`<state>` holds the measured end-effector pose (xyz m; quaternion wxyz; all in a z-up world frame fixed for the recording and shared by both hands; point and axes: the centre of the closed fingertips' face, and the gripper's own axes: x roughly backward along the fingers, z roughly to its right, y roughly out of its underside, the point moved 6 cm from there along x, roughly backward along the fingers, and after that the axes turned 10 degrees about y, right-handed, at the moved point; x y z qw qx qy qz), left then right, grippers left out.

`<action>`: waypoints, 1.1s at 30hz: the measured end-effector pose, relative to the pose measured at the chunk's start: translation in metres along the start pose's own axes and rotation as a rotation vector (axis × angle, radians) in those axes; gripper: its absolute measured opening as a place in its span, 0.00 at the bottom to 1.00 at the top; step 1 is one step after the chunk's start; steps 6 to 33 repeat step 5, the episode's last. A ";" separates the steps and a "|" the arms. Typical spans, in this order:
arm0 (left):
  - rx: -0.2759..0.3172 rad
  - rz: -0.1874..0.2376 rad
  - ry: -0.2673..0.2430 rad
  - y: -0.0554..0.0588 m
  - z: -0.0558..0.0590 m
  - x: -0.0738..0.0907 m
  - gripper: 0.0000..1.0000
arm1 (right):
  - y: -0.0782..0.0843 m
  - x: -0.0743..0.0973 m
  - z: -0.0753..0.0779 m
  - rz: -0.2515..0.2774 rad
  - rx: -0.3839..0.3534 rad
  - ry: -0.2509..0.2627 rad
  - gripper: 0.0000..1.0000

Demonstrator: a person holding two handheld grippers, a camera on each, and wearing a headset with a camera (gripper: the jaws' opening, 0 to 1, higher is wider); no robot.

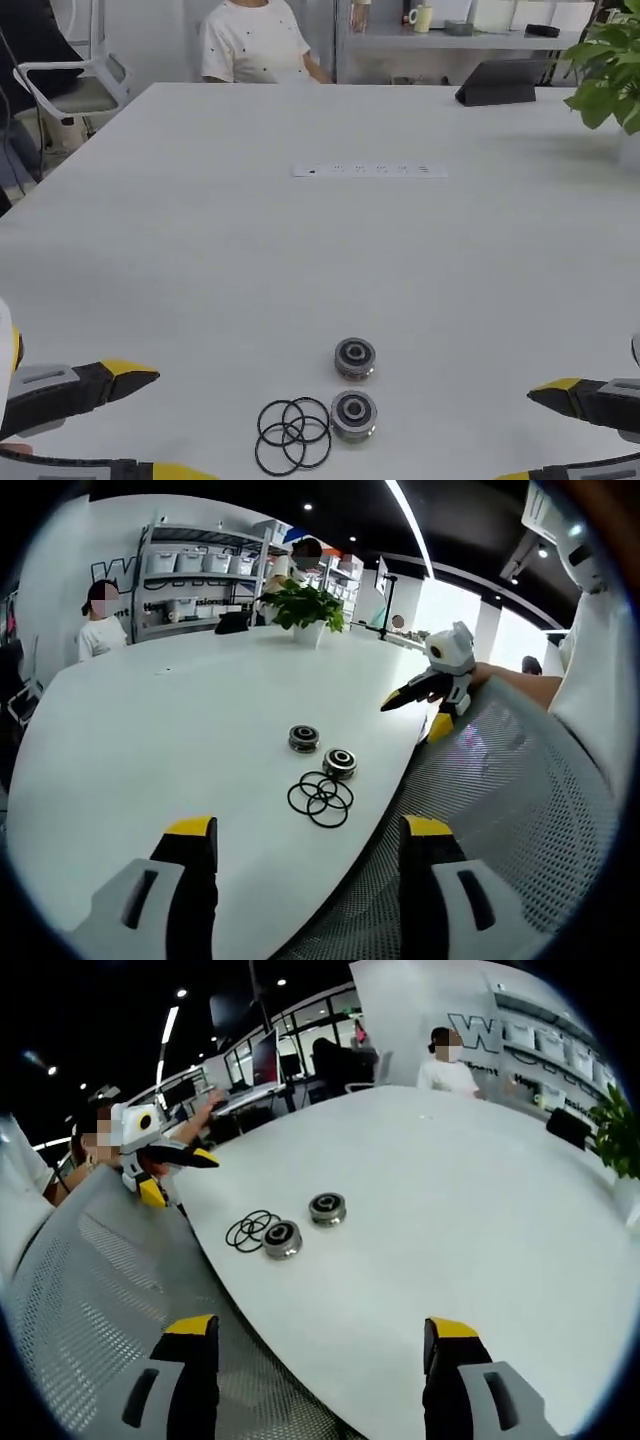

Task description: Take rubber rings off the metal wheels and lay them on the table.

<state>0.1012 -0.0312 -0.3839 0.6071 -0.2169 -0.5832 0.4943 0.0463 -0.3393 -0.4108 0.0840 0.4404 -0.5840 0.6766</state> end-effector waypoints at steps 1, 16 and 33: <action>0.000 -0.006 -0.008 0.001 -0.001 0.001 0.71 | 0.000 0.001 0.001 -0.001 -0.004 0.004 0.81; -0.009 -0.009 -0.044 0.001 -0.004 0.004 0.70 | -0.002 0.003 0.004 0.021 -0.046 0.011 0.75; -0.009 -0.009 -0.044 0.001 -0.004 0.004 0.70 | -0.002 0.003 0.004 0.021 -0.046 0.011 0.75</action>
